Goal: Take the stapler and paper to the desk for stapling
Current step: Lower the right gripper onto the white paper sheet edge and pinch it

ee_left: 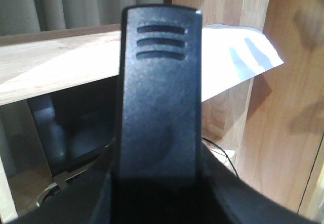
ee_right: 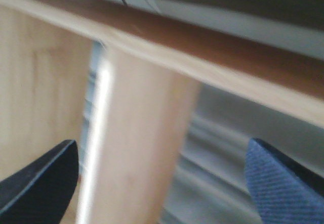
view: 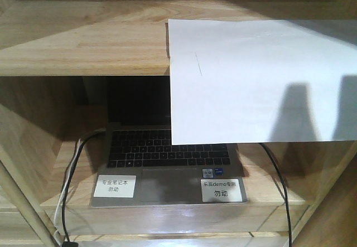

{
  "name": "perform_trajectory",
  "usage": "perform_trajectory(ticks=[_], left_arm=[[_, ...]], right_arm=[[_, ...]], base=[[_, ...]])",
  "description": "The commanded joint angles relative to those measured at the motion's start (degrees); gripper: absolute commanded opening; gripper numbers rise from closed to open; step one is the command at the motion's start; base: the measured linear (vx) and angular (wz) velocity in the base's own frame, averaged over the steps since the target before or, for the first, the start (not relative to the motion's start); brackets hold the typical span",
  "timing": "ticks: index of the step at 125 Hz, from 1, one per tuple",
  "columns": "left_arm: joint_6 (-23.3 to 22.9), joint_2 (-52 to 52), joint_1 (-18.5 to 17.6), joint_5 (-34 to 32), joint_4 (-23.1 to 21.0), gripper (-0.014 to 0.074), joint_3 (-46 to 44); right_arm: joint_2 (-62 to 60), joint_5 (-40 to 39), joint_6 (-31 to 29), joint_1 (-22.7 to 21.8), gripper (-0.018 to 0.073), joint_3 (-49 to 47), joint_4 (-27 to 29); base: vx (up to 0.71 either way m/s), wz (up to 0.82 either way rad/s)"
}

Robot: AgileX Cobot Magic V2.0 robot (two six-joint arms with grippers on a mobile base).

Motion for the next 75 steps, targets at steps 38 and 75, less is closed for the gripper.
perform_trajectory(ticks=[38,75], left_arm=[[-0.1,1.0,-0.4,-6.7,-0.9,-0.0006,-1.3],[-0.1,1.0,-0.4,-6.7,-0.9,-0.0006,-1.3]], right_arm=[[-8.7,-3.8,1.7,15.4,0.0608,16.9,-1.3],[-11.0,-3.7,1.7,24.5,0.0595,22.3,-1.3]], base=[[0.0,0.0],[0.0,0.0]])
